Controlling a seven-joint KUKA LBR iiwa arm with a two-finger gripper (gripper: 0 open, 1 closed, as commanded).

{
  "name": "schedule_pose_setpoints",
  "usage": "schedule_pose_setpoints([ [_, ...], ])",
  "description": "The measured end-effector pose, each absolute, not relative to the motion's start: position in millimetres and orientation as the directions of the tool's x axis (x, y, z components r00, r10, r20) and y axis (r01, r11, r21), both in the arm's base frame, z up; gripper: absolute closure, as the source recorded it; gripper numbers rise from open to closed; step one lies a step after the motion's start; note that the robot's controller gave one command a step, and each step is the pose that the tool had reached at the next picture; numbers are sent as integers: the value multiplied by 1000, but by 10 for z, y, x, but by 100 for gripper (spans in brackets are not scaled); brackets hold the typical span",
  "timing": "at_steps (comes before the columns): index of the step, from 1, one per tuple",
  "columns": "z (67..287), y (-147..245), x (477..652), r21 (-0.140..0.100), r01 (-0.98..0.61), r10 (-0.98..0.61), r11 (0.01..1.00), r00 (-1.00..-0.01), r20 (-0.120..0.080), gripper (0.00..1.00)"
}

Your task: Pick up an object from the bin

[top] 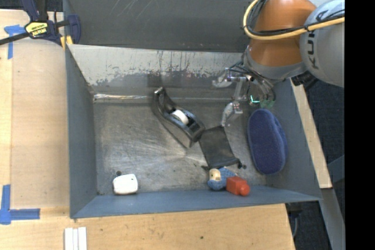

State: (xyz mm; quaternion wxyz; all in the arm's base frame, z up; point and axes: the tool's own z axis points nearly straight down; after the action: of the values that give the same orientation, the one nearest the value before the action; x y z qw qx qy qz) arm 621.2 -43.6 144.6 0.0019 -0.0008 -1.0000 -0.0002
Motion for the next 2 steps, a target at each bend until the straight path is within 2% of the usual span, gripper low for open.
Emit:
schedule_pose_setpoints([
  [1,759,-200,6116,0,4,4,1000,-1000,-8,0],
  [2,821,-206,6160,0,5,5,1000,-1000,-23,100],
])
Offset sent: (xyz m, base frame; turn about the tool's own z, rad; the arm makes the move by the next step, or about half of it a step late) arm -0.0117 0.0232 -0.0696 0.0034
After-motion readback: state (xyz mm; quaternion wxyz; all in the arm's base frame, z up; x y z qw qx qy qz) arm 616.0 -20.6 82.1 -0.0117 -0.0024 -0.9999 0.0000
